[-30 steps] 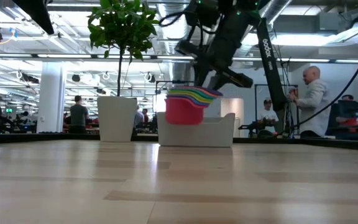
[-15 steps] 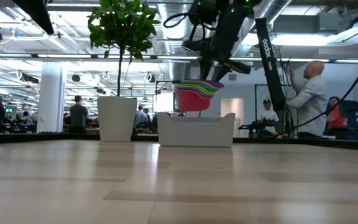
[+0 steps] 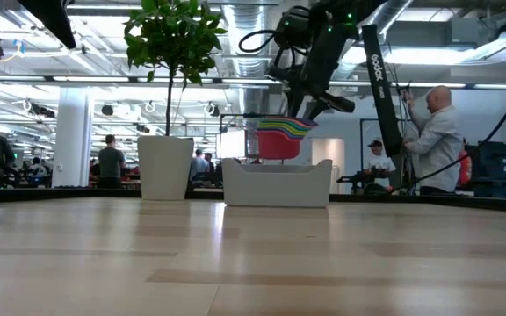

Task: Nest measuring cups in basket
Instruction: Put the nested measuring cups into the gray bin

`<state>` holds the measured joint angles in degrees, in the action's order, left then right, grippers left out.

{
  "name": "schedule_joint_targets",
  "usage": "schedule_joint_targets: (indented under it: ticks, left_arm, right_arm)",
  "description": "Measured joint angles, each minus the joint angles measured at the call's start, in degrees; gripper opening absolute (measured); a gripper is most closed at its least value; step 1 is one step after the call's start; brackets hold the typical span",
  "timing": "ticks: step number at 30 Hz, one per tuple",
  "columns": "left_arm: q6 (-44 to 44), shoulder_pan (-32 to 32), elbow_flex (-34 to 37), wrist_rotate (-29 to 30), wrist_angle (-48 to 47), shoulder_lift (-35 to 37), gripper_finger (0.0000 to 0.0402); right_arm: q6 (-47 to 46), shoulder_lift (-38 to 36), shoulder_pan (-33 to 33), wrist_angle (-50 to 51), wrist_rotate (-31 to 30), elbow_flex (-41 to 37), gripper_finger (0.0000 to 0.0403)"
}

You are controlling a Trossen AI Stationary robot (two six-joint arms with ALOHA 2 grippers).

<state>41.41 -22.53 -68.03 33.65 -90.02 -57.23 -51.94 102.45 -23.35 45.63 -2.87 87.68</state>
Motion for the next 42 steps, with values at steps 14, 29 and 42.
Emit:
schedule_joint_targets:
  ticks: [14, 29, 42]
  left_arm:
    - [0.29, 0.0, 0.0, 0.07, 0.06, -0.17, 0.0]
    - [1.01, 0.0, -0.02, -0.62, 0.0, -0.26, 0.0]
    - [1.03, 0.0, -0.02, -0.57, 0.0, -0.26, 0.0]
  right_arm:
    - [-0.09, 4.86, -0.21, -6.62, 2.61, -0.79, 0.0103]
    - [1.12, 9.46, -1.51, -8.77, 6.06, -0.79, 0.0103]
    - [1.0, 9.4, -2.73, -8.36, 8.78, -0.79, 0.0168]
